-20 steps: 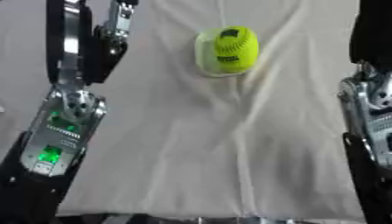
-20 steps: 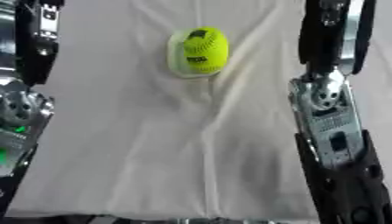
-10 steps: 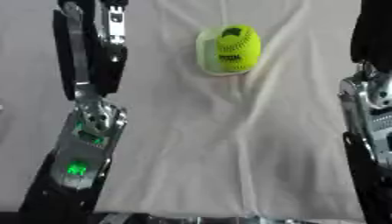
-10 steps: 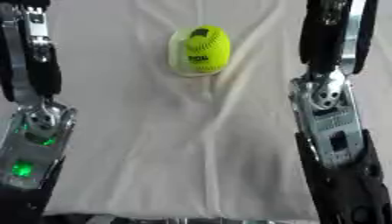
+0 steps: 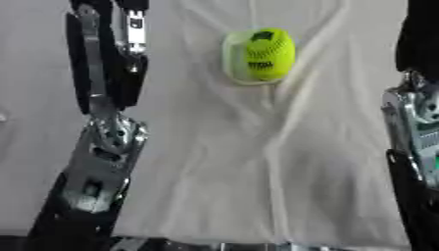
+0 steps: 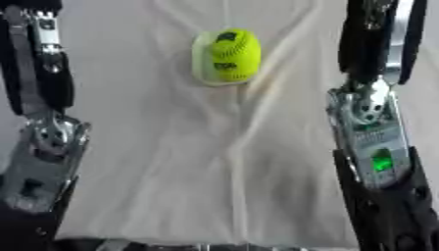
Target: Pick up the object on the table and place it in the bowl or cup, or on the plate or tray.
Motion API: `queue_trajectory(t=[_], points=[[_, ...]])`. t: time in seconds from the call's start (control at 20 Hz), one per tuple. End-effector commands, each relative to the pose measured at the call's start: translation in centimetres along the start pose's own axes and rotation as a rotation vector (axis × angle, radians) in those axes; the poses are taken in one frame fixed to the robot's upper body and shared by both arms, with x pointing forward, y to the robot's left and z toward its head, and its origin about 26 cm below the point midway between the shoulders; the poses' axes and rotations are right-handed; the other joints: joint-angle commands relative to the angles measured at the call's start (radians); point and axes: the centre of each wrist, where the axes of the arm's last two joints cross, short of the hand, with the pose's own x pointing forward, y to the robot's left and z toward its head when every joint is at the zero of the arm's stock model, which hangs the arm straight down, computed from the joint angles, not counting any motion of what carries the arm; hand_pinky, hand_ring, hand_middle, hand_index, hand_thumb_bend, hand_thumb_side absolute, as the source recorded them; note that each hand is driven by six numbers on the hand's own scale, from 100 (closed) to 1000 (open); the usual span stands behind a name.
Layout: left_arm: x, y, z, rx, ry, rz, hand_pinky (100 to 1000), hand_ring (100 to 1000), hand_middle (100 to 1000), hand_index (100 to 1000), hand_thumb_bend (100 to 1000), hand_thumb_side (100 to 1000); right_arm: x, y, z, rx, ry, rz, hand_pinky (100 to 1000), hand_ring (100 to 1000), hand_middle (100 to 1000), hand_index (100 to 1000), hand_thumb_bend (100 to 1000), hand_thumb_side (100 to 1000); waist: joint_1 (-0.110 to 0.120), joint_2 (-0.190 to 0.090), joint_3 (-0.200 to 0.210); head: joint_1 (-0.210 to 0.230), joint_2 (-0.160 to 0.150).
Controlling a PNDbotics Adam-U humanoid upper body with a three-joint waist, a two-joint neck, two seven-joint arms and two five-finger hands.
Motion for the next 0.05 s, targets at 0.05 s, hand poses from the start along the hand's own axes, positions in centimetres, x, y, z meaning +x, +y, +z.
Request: queue_trajectory(t=[0.05], points=[[0.51,0.07,-0.18,0.007,-0.023,0.014,789,718,1000,899,373,960,0.31,0.06,-0.21,-0.007,-0.016,-0.004,513,836,822,888,100,847,-0.004,-0.019,0.002,0.014,-0.004]])
